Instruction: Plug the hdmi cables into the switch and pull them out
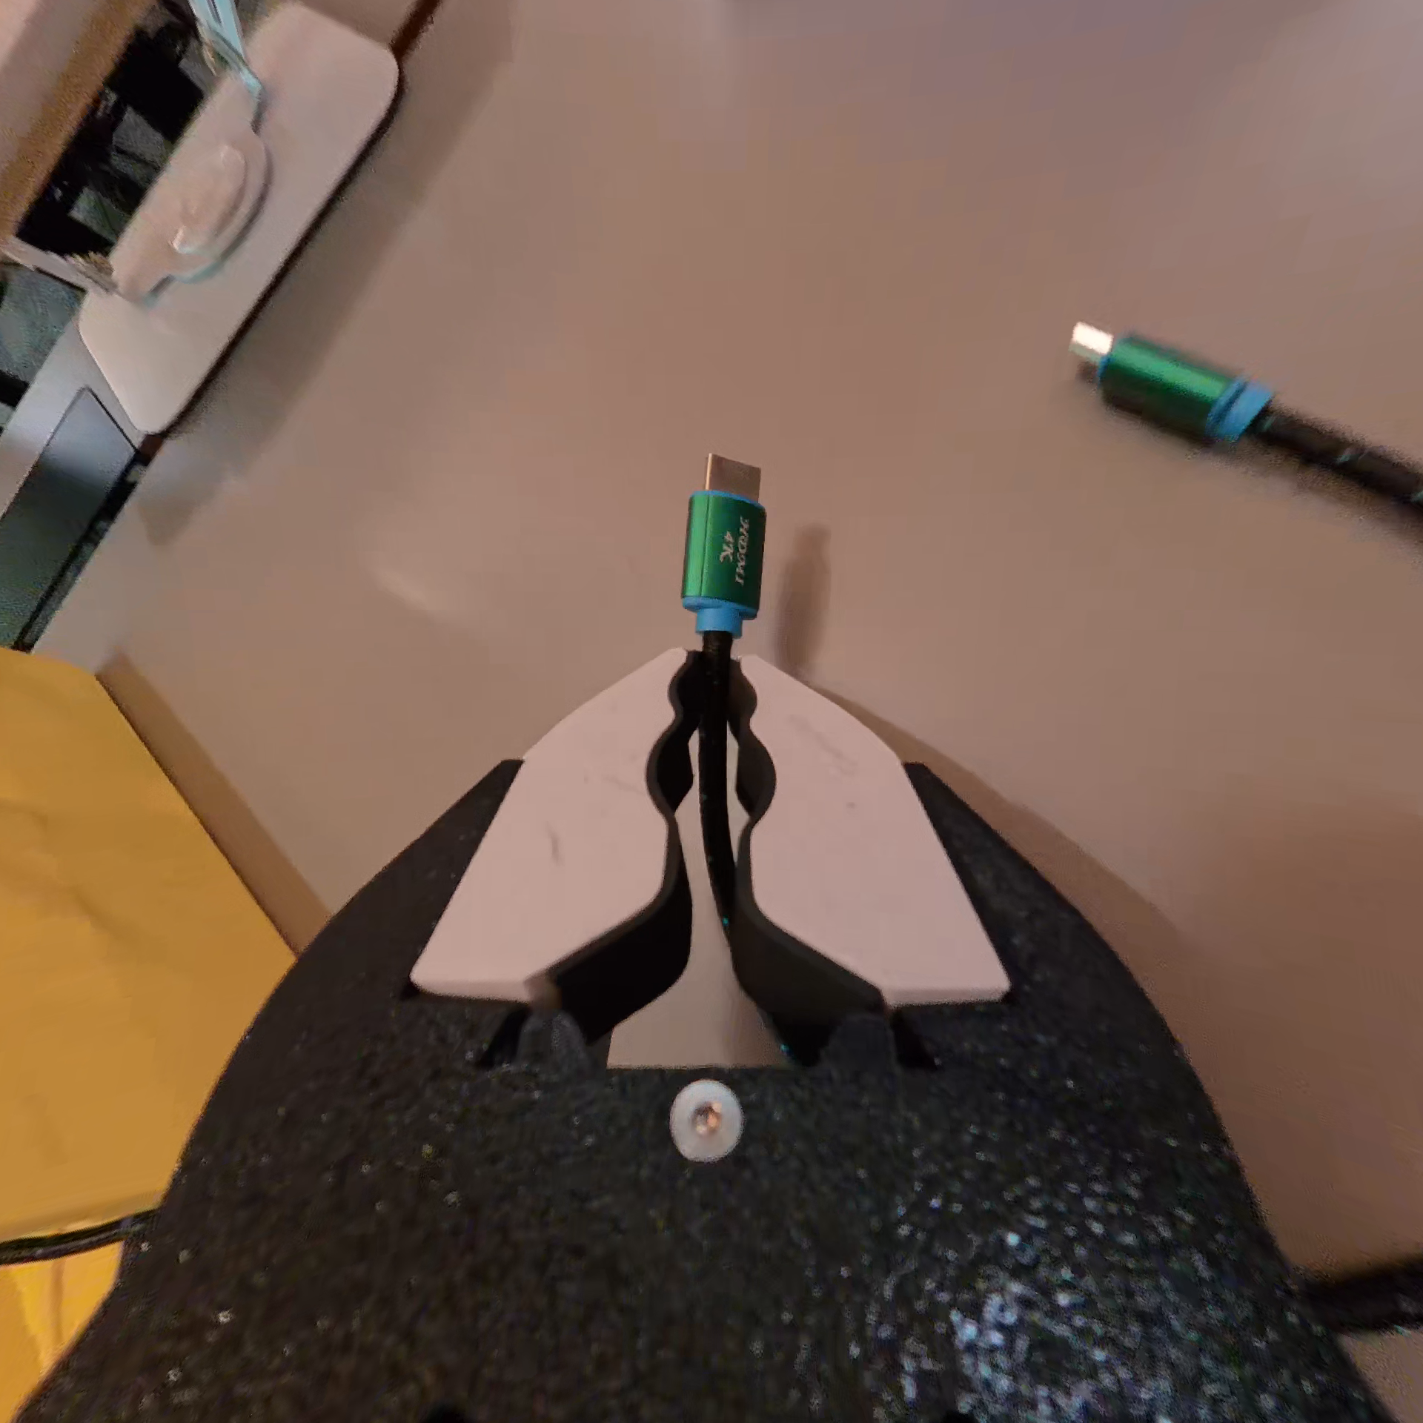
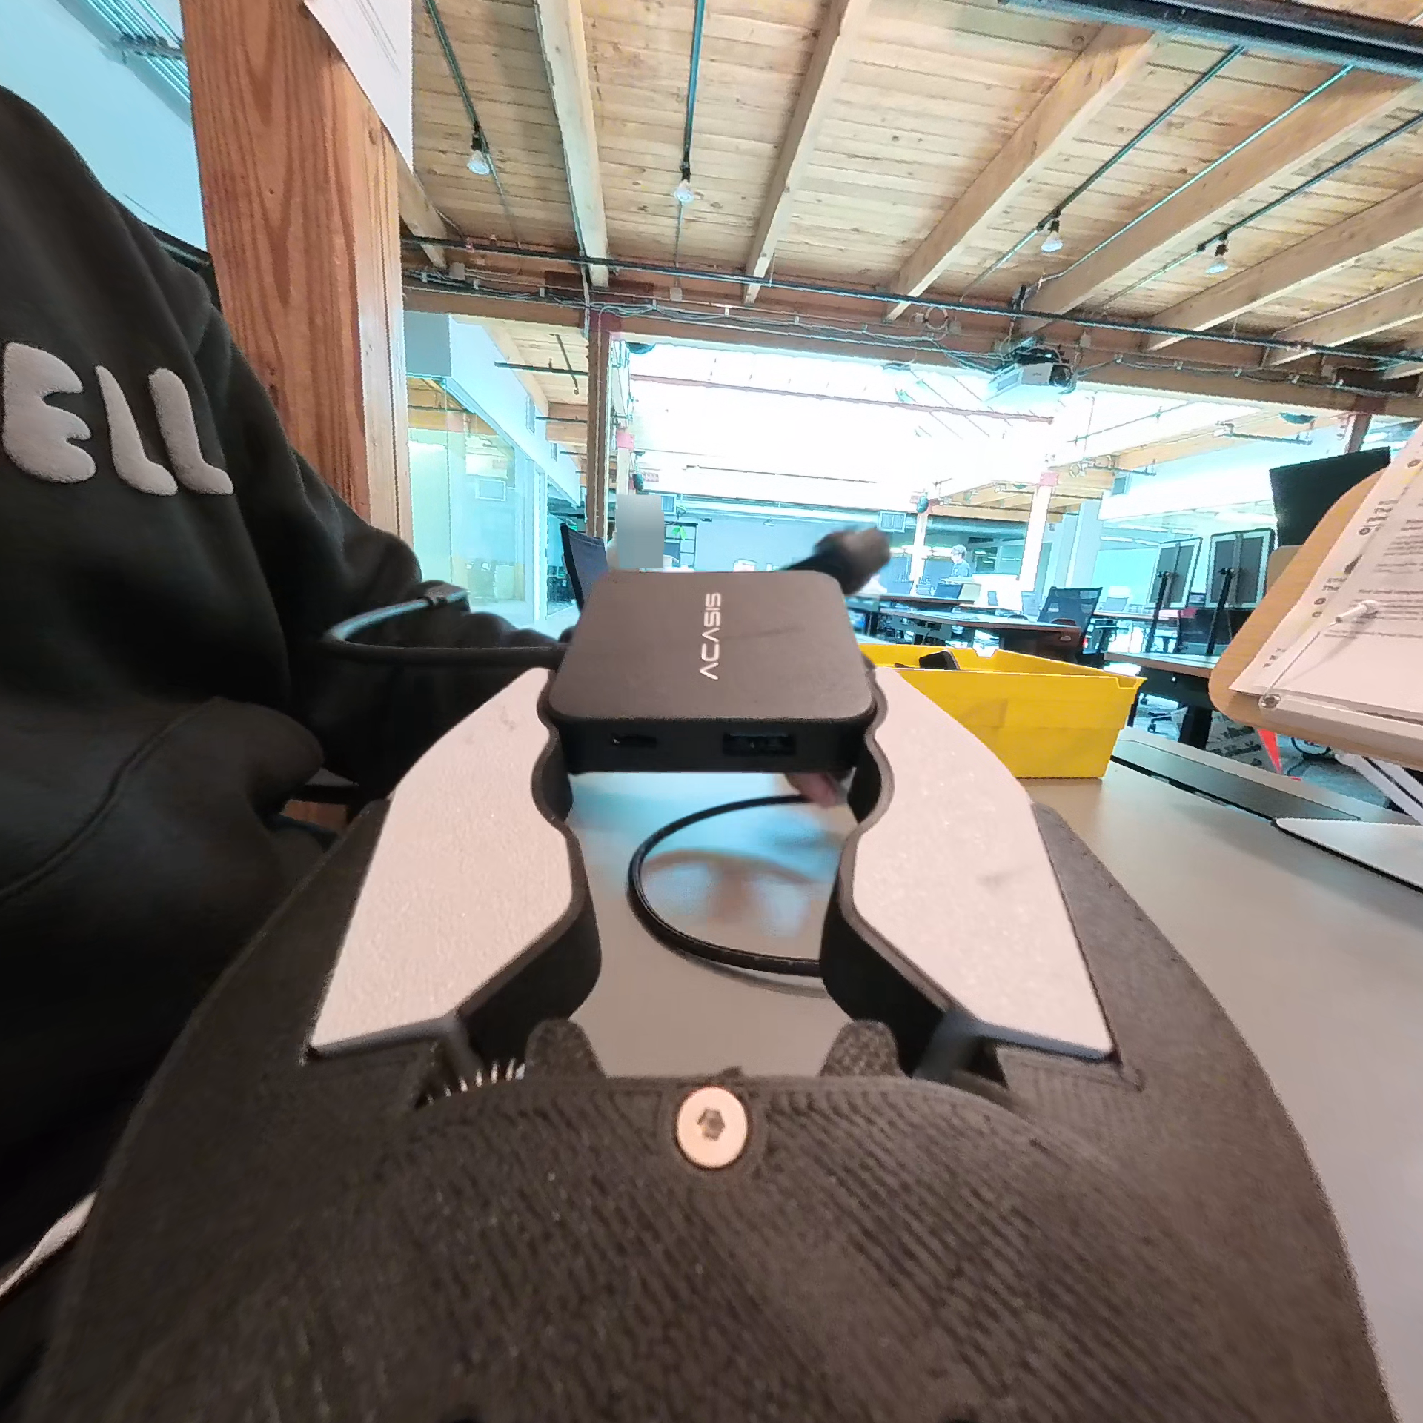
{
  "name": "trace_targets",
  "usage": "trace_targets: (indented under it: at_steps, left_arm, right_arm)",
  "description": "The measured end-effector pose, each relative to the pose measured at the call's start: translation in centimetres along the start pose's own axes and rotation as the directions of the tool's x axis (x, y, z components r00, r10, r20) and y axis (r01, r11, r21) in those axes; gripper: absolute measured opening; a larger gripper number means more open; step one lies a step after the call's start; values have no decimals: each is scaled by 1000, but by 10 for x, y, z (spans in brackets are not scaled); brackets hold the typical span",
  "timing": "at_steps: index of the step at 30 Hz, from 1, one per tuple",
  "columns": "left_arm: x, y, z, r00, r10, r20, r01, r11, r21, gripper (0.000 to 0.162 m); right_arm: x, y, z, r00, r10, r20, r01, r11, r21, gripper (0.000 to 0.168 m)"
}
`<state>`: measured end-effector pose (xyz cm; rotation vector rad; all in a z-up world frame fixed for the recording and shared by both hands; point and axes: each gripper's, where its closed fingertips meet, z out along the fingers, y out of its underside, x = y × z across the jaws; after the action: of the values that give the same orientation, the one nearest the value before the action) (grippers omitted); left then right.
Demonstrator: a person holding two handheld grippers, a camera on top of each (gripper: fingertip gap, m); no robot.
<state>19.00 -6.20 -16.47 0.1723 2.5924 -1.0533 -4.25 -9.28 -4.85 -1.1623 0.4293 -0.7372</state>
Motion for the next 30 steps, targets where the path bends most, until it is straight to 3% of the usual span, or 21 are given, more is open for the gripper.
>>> trace_targets:
  at_steps: [5, 9, 13, 19, 24, 27, 30]
  left_arm:
    - [-2, -52, -40, 975, -102, -198, 134, 979, 156, 5]
    - [6, -78, -63, 865, -211, -455, 331, 922, 200, 5]
    - [10, -91, -76, 744, -263, -614, 469, 860, 200, 5]
    - [2, -91, -83, 711, -260, -654, 496, 844, 203, 5]
    - [-4, -90, -89, 628, -289, -722, 567, 806, 170, 6]
    - [-3, -75, -80, 648, -303, -699, 530, 838, 128, 5]
    - [1, -46, -57, 758, -285, -586, 390, 919, 57, 6]
  right_arm:
    - [2, -2, -2, 1000, -5, -13, 5, 1000, 7, 72]
    - [1, -4, -3, 1000, -10, -10, 11, 1000, 8, 72]
    - [1, -7, -5, 1000, -16, -14, 16, 1000, 14, 72]
    - [1, -16, -12, 999, -27, -24, 28, 999, 43, 72]
    - [2, -17, -16, 999, -27, -33, 28, 998, 49, 72]
    - [1, -16, -16, 999, -23, -26, 24, 999, 43, 72]
    - [1, -12, -14, 999, -22, -25, 23, 999, 23, 72]
